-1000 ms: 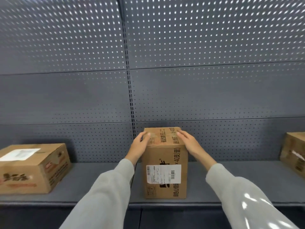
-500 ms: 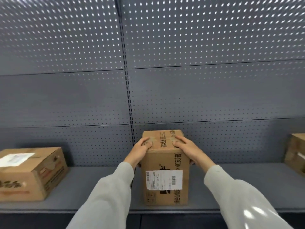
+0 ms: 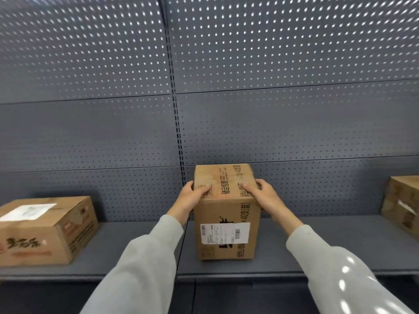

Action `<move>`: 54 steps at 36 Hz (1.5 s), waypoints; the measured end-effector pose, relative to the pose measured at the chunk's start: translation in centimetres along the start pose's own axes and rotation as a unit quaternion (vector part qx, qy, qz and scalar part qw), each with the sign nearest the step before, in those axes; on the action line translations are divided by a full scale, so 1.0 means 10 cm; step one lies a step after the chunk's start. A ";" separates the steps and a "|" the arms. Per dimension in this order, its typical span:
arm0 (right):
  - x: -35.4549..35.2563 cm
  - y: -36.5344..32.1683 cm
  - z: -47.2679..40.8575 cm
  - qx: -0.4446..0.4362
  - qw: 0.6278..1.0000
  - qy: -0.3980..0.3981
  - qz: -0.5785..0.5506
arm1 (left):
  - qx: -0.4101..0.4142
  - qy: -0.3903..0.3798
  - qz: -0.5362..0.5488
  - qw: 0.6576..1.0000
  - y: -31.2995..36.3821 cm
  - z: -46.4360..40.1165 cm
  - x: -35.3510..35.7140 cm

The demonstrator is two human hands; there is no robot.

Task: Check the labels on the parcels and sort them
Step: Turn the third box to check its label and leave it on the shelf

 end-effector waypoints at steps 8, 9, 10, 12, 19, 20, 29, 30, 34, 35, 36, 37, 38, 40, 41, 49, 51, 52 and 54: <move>-0.02 0.11 0.18 -0.070 0.997 -0.009 -0.004 | 0.020 -0.015 0.050 0.998 -0.07 0.27 0.01; 0.01 0.15 0.21 -0.074 0.997 -0.012 -0.003 | 0.022 -0.017 0.056 0.998 -0.14 0.28 0.01; 0.04 0.20 0.25 -0.075 0.997 -0.010 0.001 | 0.022 -0.018 0.064 0.998 -0.21 0.30 0.02; 0.09 0.30 0.33 -0.078 0.997 0.001 0.011 | 0.024 -0.022 0.091 0.995 -0.36 0.31 0.03; 0.28 0.75 0.59 -0.065 0.998 0.010 0.002 | 0.018 -0.030 0.097 0.995 -0.85 0.47 0.06; 0.31 0.82 0.61 -0.063 0.998 0.008 0.008 | 0.017 -0.033 0.088 0.995 -0.91 0.50 0.08; 0.53 1.20 0.86 -0.031 0.999 0.003 0.018 | -0.002 -0.022 0.130 0.991 -1.44 0.62 0.18; 0.55 1.23 0.88 -0.030 0.999 0.001 0.017 | -0.003 -0.013 0.151 0.988 -1.47 0.64 0.18; 0.58 1.34 0.90 -0.024 1.000 -0.007 0.001 | -0.013 -0.003 0.176 0.984 -1.54 0.71 0.23; 0.56 1.37 0.88 -0.021 1.000 -0.005 -0.007 | -0.014 -0.004 0.173 0.985 -1.56 0.71 0.23; 0.53 1.38 0.85 -0.018 1.000 -0.001 -0.017 | -0.015 -0.004 0.171 0.985 -1.57 0.70 0.23; 0.50 1.40 0.81 -0.012 1.000 0.004 -0.025 | -0.014 -0.001 0.169 0.986 -1.57 0.67 0.22; 0.45 1.40 0.76 -0.003 0.999 0.011 -0.033 | -0.016 0.004 0.168 0.986 -1.57 0.64 0.20; 0.37 1.35 0.63 0.011 0.999 0.020 -0.049 | -0.015 0.012 0.164 0.986 -1.51 0.55 0.14; 0.34 1.26 0.57 0.010 0.999 0.024 -0.047 | -0.012 0.014 0.160 0.987 -1.47 0.49 0.11; 0.53 0.79 -0.04 0.040 0.993 -0.105 0.046 | 0.014 -0.050 0.005 0.999 -1.00 -0.04 0.09; 0.61 0.80 -0.14 0.055 0.987 -0.134 0.074 | 0.008 -0.066 -0.048 0.997 -0.96 -0.15 0.12; 0.63 0.81 -0.18 0.063 0.984 -0.141 0.087 | 0.006 -0.069 -0.067 0.995 -0.96 -0.19 0.12; 0.66 0.86 -0.27 0.076 0.982 -0.142 0.101 | 0.001 -0.069 -0.093 0.993 -0.98 -0.27 0.13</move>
Point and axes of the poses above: each hand's wrist, its own z-axis away from the middle knuckle, its own x-axis out of the palm, y = z × x, the point moved 9 cm from there along -z, towards the middle knuckle, and after that the axes turned 10 degrees about -y, right-handed, at the moved point
